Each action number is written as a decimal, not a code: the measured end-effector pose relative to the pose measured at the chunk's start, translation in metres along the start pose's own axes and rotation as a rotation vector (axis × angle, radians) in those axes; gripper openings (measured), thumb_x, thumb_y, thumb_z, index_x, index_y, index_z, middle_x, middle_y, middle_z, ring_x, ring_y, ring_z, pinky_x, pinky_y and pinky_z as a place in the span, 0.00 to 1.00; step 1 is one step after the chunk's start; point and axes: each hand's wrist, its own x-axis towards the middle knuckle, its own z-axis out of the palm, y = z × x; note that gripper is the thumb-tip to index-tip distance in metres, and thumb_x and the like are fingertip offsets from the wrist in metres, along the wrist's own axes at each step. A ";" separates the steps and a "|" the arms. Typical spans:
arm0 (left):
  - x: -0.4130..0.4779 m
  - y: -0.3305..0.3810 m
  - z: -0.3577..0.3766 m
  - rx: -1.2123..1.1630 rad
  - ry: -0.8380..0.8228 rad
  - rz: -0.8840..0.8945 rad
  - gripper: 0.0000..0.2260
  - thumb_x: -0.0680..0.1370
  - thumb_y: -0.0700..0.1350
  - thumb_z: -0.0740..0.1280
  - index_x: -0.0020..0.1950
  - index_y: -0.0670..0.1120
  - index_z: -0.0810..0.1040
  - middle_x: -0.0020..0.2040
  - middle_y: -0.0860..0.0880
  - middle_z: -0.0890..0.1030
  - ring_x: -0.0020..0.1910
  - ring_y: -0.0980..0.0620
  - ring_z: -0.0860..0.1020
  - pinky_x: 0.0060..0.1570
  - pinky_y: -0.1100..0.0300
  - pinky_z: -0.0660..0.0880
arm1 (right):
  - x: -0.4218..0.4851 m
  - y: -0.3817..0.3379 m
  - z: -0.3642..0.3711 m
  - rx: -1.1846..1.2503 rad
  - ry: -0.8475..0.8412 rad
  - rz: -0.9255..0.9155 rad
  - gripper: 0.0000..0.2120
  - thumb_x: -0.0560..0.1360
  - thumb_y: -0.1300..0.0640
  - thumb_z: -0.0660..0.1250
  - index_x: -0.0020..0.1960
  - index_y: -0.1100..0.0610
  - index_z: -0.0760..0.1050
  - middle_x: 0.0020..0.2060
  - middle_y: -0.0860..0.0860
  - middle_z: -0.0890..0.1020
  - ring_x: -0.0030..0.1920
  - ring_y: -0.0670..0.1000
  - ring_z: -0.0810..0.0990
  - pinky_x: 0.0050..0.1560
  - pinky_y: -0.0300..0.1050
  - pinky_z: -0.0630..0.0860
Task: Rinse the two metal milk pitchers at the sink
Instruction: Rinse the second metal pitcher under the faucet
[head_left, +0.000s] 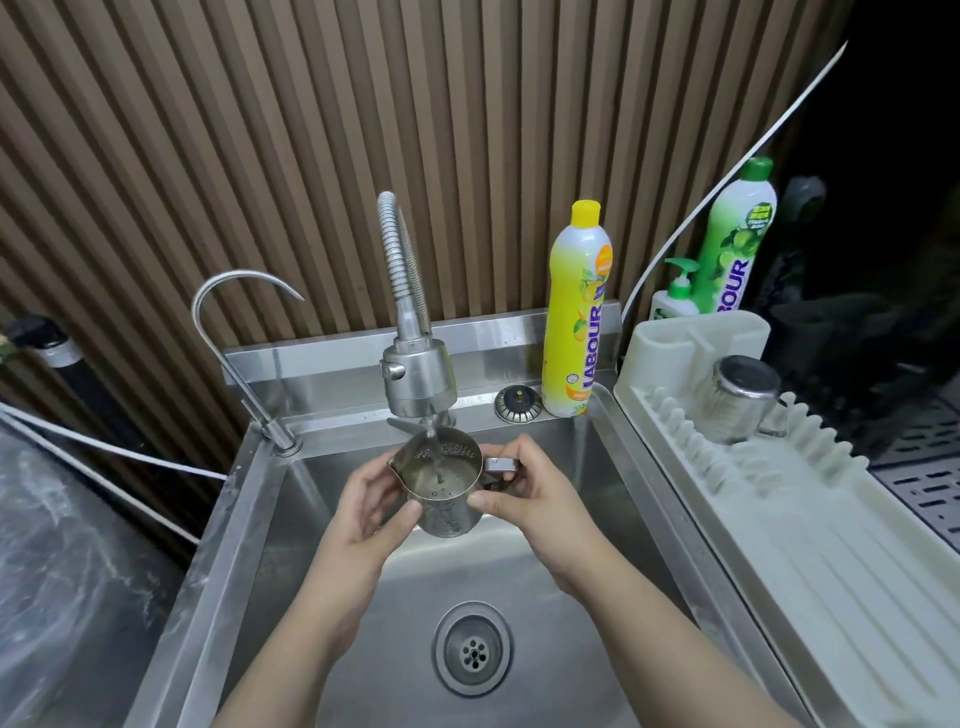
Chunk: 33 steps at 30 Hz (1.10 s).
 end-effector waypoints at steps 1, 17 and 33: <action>0.000 0.000 0.000 0.003 0.000 -0.002 0.22 0.70 0.41 0.69 0.61 0.57 0.74 0.62 0.55 0.80 0.64 0.57 0.76 0.70 0.47 0.67 | 0.000 0.000 0.000 0.001 -0.004 0.000 0.21 0.68 0.68 0.71 0.34 0.40 0.75 0.57 0.55 0.82 0.53 0.52 0.79 0.56 0.49 0.76; -0.005 -0.003 0.002 0.016 -0.001 -0.014 0.24 0.72 0.43 0.69 0.67 0.53 0.71 0.65 0.52 0.79 0.66 0.54 0.75 0.71 0.43 0.65 | 0.002 0.000 -0.002 -0.083 -0.017 0.011 0.16 0.64 0.62 0.73 0.34 0.41 0.74 0.57 0.48 0.83 0.56 0.53 0.79 0.61 0.55 0.74; -0.001 0.028 0.002 -0.032 0.007 0.090 0.22 0.67 0.49 0.72 0.61 0.59 0.76 0.63 0.53 0.80 0.66 0.51 0.75 0.70 0.41 0.66 | 0.008 -0.025 -0.003 -0.108 -0.019 -0.087 0.16 0.64 0.61 0.74 0.35 0.41 0.75 0.35 0.42 0.77 0.42 0.51 0.74 0.52 0.52 0.76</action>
